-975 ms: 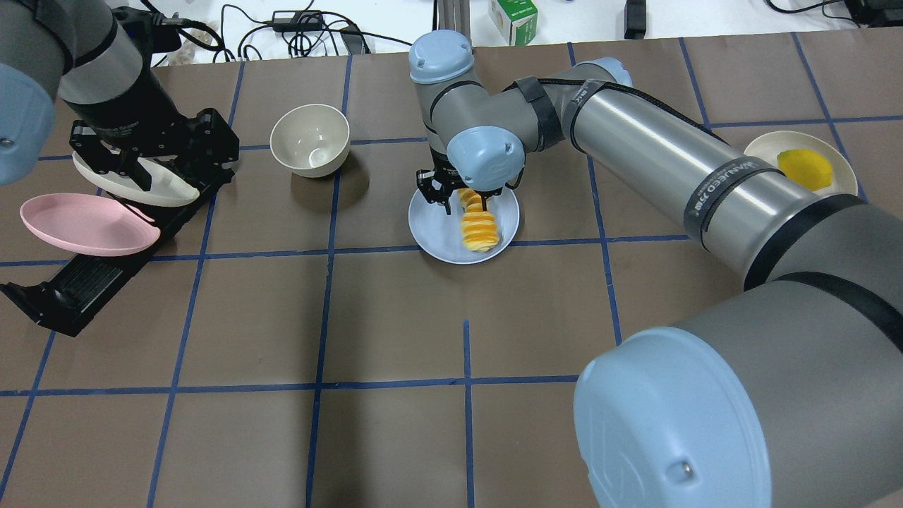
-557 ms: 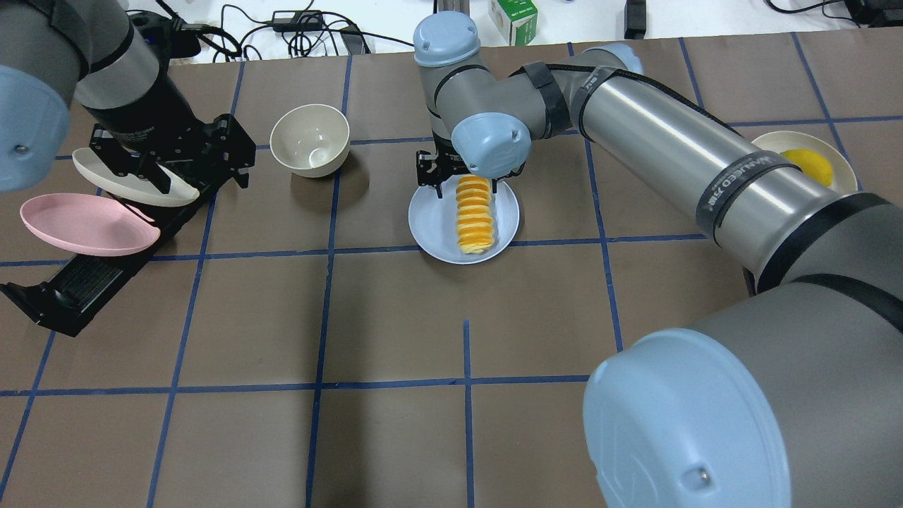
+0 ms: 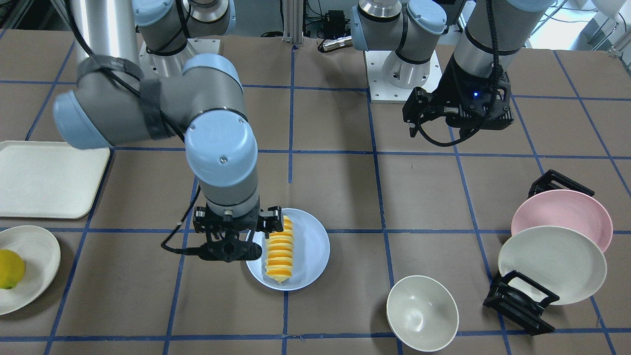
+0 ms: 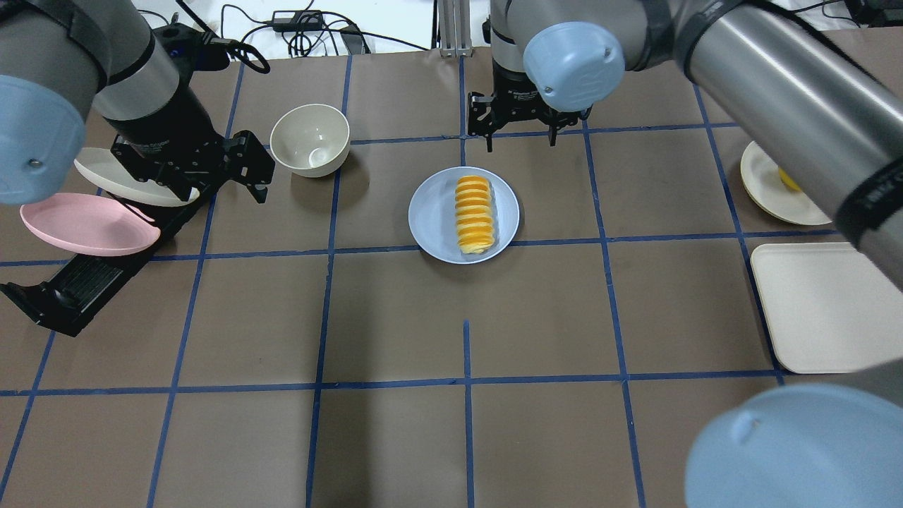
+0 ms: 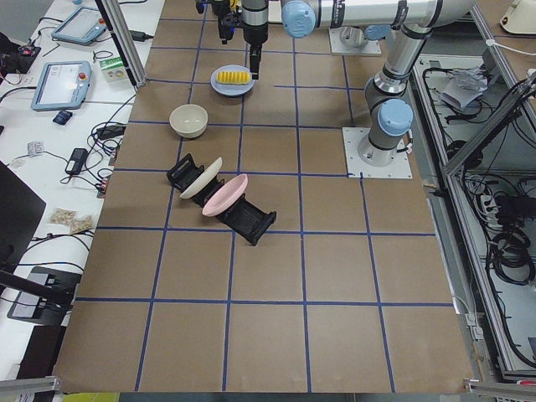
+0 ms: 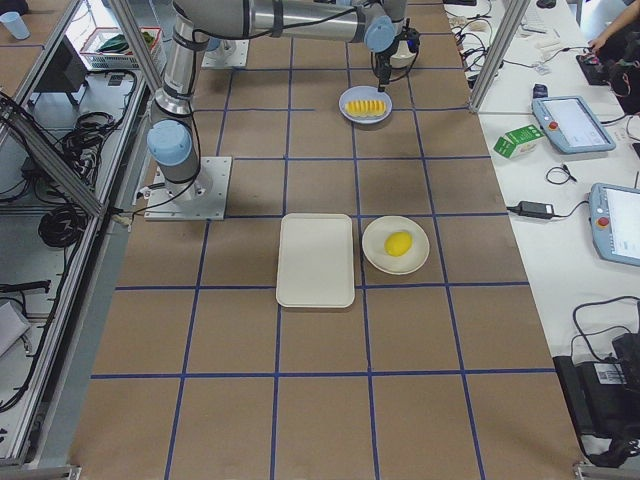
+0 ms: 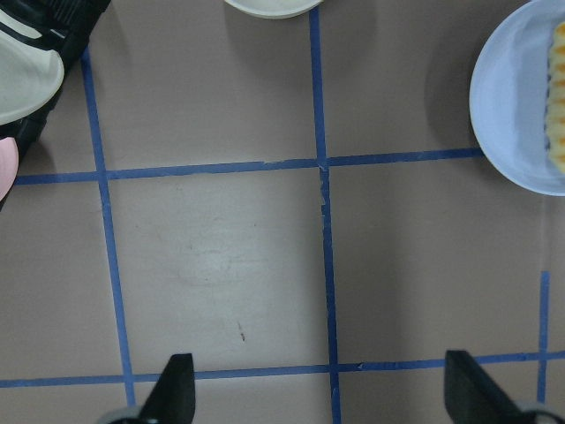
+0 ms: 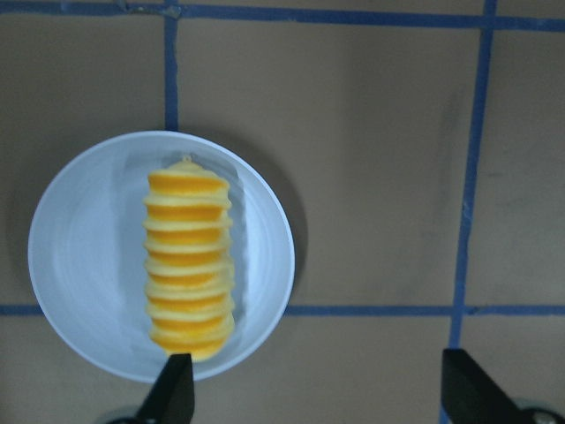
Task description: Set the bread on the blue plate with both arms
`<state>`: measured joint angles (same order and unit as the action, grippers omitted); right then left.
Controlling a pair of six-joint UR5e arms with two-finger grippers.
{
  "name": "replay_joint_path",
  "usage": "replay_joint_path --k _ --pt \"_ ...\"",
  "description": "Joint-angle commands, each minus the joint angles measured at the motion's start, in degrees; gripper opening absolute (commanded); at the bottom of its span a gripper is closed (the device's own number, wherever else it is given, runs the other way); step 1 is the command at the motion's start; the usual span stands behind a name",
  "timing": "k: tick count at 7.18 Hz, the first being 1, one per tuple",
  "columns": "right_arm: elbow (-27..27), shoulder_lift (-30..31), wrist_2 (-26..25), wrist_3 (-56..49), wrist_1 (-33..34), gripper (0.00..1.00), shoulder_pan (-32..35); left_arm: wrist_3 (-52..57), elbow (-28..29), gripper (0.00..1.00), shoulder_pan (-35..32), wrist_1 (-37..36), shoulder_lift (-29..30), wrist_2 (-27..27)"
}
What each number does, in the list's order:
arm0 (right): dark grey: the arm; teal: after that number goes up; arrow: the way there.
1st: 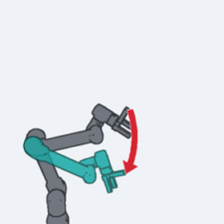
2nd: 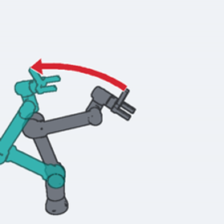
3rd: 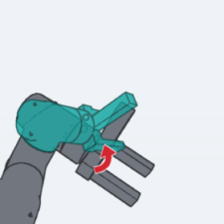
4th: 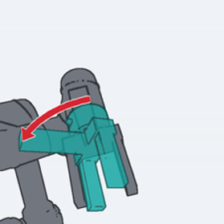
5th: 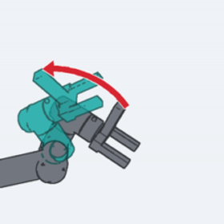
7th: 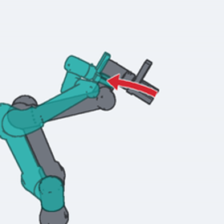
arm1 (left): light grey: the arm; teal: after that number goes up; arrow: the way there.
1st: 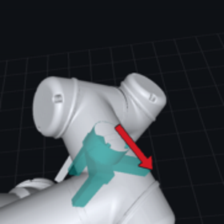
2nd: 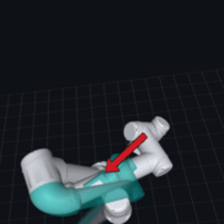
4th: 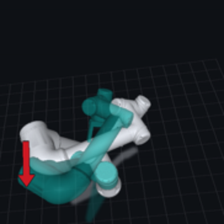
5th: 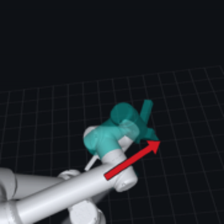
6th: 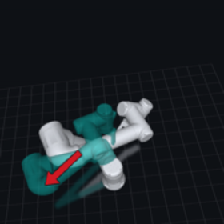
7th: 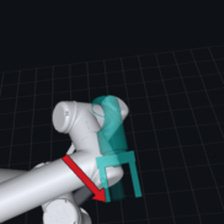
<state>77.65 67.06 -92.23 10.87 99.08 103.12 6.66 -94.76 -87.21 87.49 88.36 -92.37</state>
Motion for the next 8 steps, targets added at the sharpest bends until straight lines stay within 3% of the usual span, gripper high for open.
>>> replay_joint_path --k 1,2,3,5,7,8 --pt "15.3 14.9 0.0 -2.4 -1.0 1.0 -1.1 0.5 -0.1 1.0 0.5 0.0 -0.5 -0.4" --pt "25.0 22.2 -0.7 -6.3 4.7 1.0 -3.1 0.4 0.2 1.0 0.1 0.0 -0.5 -0.2" --pt "28.2 27.3 -0.5 -9.5 5.9 1.0 -7.0 0.3 0.3 1.0 0.1 0.0 -0.6 -0.3" --pt "23.6 28.0 -0.4 -9.9 0.0 1.0 -8.4 -1.2 0.2 1.0 0.2 0.0 -0.7 0.3" --pt "15.5 23.7 -0.5 -9.6 -4.6 1.0 -8.4 -2.3 0.0 1.0 0.2 0.0 -1.0 1.3" --pt "14.0 22.6 -0.4 -9.5 -4.4 1.0 -8.3 -2.4 -0.2 1.0 0.3 -0.1 -1.0 1.3"
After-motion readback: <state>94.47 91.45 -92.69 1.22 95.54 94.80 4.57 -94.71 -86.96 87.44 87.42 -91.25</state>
